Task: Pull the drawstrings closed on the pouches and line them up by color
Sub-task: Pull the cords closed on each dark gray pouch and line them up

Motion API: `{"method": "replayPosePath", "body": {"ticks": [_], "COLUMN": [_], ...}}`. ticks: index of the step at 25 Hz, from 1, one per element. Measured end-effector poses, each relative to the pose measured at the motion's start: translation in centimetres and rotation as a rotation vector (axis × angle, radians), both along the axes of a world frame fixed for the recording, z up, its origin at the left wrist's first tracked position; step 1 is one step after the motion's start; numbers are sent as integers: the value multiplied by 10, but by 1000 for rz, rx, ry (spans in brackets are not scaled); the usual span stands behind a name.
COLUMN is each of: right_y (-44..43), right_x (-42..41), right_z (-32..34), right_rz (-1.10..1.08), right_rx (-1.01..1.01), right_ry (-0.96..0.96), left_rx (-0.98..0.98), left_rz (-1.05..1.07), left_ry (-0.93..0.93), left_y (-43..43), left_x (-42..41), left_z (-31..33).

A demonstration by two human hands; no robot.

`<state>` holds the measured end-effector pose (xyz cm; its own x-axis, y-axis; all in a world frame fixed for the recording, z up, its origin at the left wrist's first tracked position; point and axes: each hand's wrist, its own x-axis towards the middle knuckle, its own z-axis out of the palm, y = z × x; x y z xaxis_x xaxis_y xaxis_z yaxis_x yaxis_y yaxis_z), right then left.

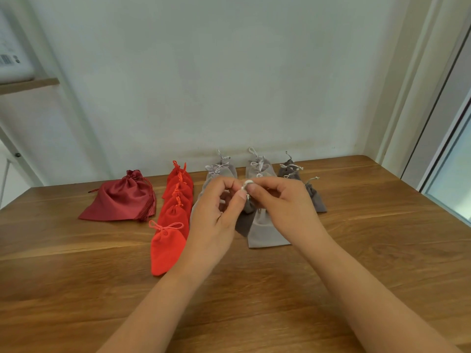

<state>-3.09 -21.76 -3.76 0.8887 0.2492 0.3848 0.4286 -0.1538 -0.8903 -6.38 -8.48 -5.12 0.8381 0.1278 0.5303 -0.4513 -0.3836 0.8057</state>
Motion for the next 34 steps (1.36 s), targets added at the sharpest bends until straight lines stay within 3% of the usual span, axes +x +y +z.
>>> {"method": "replayPosePath", "body": {"ticks": [2,4,9,16,21,24,28,34], "right_y": [0,-1,2,1,-2,-5,-4,-5], "right_x": [0,1,-1,-8,-7,-1,-2,3], "right_z": [1,2,3,5,4,2,-2,-4], "right_rz": [62,112,156,191,312,309,373,120], "right_rx": [212,303,305,398,273,256,210,133], "right_ry": [253,325,172,-35,-68,-69,-59,-153], "left_rx": [-34,-183,-650,-801,-1047,-911,-380,-280], "left_rz": [-19,-74,-166,-262,-439,-408,-285,-337], "left_ry": [1,53,280,580,644,636,673,586], "left_y": [-4,-7,6,23,41,44,36,35], "left_x": [-3,-5,-4,-1,4,4,0,-1], "left_z": [4,10,22,28,27,28,29,25]}}
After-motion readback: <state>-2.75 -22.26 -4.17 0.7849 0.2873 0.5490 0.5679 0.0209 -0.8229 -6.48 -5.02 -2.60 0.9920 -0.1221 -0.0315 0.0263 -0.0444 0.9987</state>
